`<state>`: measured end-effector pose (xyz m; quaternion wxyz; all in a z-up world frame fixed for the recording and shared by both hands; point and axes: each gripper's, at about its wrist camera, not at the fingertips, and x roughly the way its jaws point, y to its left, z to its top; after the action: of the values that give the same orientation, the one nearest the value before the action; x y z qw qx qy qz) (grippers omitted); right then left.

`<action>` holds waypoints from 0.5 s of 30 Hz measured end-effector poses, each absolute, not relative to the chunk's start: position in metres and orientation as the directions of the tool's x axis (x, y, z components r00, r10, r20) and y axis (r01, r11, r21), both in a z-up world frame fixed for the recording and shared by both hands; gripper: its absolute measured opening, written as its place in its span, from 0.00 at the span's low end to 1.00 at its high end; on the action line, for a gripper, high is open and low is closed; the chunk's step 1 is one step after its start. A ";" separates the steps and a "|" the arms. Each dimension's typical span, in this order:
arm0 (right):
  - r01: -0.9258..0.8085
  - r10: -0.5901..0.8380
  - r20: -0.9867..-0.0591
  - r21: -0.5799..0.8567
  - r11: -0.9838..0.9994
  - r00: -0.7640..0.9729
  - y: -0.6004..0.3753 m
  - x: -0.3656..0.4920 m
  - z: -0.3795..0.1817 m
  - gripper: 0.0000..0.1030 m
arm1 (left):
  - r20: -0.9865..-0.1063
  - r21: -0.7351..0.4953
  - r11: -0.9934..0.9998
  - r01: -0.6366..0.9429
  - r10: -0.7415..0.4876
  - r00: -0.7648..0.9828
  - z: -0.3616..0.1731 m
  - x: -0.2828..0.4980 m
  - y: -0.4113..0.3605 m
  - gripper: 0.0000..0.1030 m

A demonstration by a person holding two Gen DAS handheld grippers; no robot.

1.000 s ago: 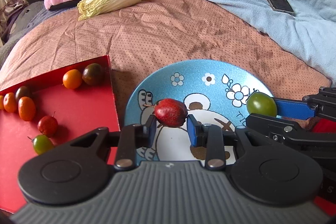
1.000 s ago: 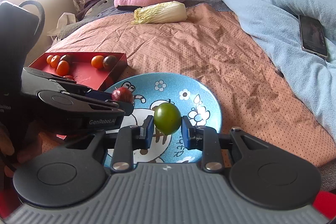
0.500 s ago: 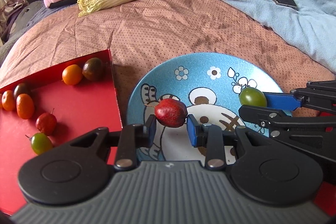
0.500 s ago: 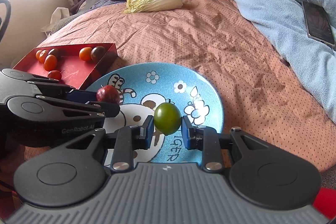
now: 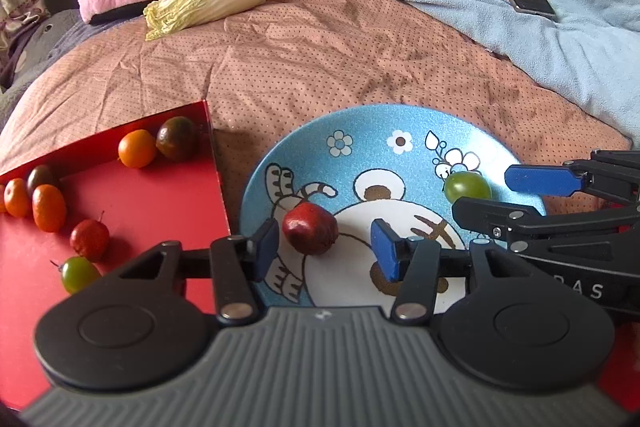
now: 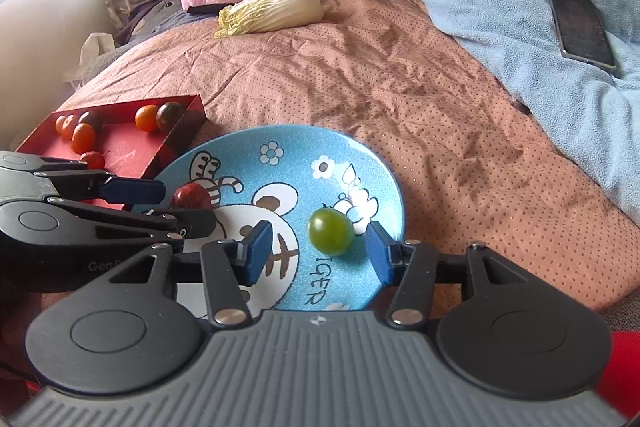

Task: Organize fruits
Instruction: 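Open the right gripper over the plate while the left releases its red fruit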

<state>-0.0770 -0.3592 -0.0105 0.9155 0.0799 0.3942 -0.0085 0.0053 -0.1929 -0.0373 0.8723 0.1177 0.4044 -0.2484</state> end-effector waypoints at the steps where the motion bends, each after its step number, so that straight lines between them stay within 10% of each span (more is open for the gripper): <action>1: 0.085 0.043 -0.713 0.143 0.986 0.700 -0.359 -0.081 -0.006 0.63 | -0.760 -0.002 0.851 0.525 -0.342 0.552 -0.035 0.004 -0.191 0.52; 15: 0.061 0.104 -0.609 0.244 0.968 0.786 -0.336 -0.089 0.032 0.73 | -0.703 -0.007 0.876 0.482 -0.347 0.621 0.000 -0.025 -0.147 0.52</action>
<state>-0.0891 -0.3361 0.0321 0.9365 0.1262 0.3269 0.0114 -0.0245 -0.1468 0.0003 0.8956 0.0915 0.3687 -0.2315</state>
